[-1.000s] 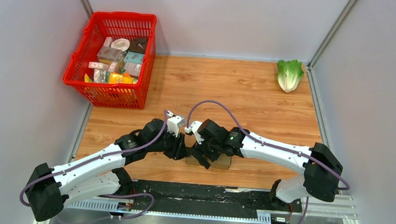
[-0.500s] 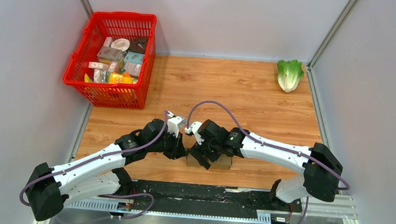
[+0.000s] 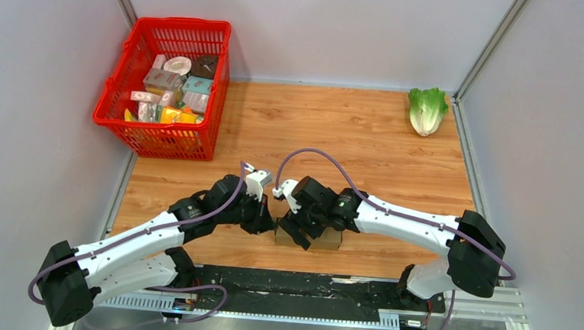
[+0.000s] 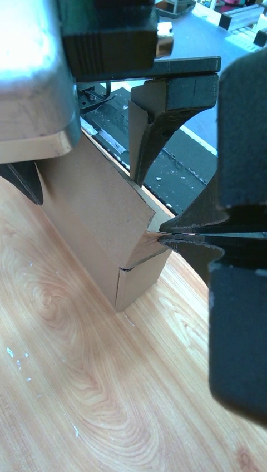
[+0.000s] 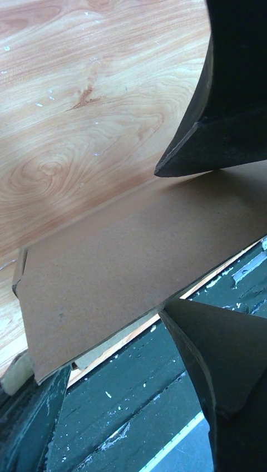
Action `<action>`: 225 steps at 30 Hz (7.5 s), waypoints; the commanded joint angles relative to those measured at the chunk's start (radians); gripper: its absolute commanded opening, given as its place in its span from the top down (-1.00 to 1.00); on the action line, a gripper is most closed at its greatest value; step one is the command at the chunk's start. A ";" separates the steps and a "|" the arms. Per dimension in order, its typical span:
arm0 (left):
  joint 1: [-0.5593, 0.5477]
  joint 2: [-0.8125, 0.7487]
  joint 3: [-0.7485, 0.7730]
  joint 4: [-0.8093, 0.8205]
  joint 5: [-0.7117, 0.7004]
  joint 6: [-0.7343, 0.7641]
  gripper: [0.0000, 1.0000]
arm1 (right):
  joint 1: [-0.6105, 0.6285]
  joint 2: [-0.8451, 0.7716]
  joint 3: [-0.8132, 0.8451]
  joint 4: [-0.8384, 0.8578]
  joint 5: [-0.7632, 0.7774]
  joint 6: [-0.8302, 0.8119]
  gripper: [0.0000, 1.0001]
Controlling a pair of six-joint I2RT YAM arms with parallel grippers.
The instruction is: Fold the paper box
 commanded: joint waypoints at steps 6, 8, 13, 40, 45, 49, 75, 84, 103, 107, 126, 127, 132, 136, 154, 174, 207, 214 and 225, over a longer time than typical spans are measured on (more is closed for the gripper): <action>-0.007 -0.058 0.085 0.071 0.041 -0.087 1.00 | -0.003 0.015 -0.011 0.054 -0.015 0.007 -0.62; -0.007 -0.062 0.081 0.092 0.051 -0.107 1.00 | -0.003 0.020 -0.013 0.062 -0.014 0.007 -0.62; -0.007 -0.058 0.077 0.123 0.064 -0.152 1.00 | -0.003 0.027 -0.016 0.071 -0.015 0.010 -0.61; -0.007 -0.056 0.064 -0.058 -0.027 -0.043 1.00 | -0.062 -0.452 -0.102 -0.107 0.083 0.326 -1.00; -0.007 -0.068 0.071 -0.070 -0.028 -0.035 1.00 | -0.118 -0.535 -0.153 -0.217 0.253 0.435 -0.95; -0.007 -0.068 0.079 -0.085 -0.031 -0.028 1.00 | -0.126 -0.522 -0.148 -0.283 0.225 0.528 -0.65; -0.007 -0.079 0.062 -0.121 -0.070 -0.008 1.00 | -0.124 -0.440 -0.180 -0.124 0.087 0.498 0.63; -0.007 -0.068 0.039 -0.108 -0.082 -0.005 1.00 | -0.124 -0.437 -0.137 -0.125 0.009 0.542 1.00; -0.007 -0.075 0.010 -0.079 -0.120 -0.005 0.29 | -0.126 -0.417 -0.154 -0.053 -0.064 0.564 1.00; -0.007 -0.024 0.013 -0.076 -0.134 0.006 0.37 | -0.124 -0.427 -0.148 -0.053 -0.069 0.565 1.00; -0.008 0.007 -0.016 -0.085 -0.177 0.023 0.49 | -0.192 -0.499 -0.212 0.028 -0.158 0.687 1.00; -0.008 0.004 -0.018 -0.082 -0.174 0.021 0.49 | -0.193 -0.494 -0.217 0.024 -0.155 0.682 1.00; -0.010 -0.015 -0.012 -0.093 -0.174 0.021 0.49 | -0.192 -0.456 -0.240 -0.047 -0.138 0.651 1.00; -0.010 -0.038 -0.010 -0.096 -0.176 0.020 0.49 | -0.192 -0.456 -0.263 -0.081 -0.118 0.634 1.00; -0.008 -0.315 0.024 -0.237 -0.225 0.001 0.02 | -0.193 -0.551 -0.216 -0.051 -0.181 0.549 -0.40; 0.157 -0.179 0.151 -0.241 -0.308 -0.304 -0.53 | -0.467 -0.631 -0.349 -0.038 -0.227 1.018 -1.00; 0.204 -0.291 -0.261 0.149 0.174 -0.192 0.46 | 0.018 -0.856 -0.525 0.114 -0.305 0.772 -0.50; 0.204 -0.360 -0.297 0.112 0.127 -0.212 0.46 | 0.072 -0.830 -0.645 0.430 -0.197 0.889 -0.23; 0.204 -0.461 -0.309 0.048 0.125 -0.232 0.47 | -0.018 -0.723 -0.698 0.594 0.195 0.813 -0.15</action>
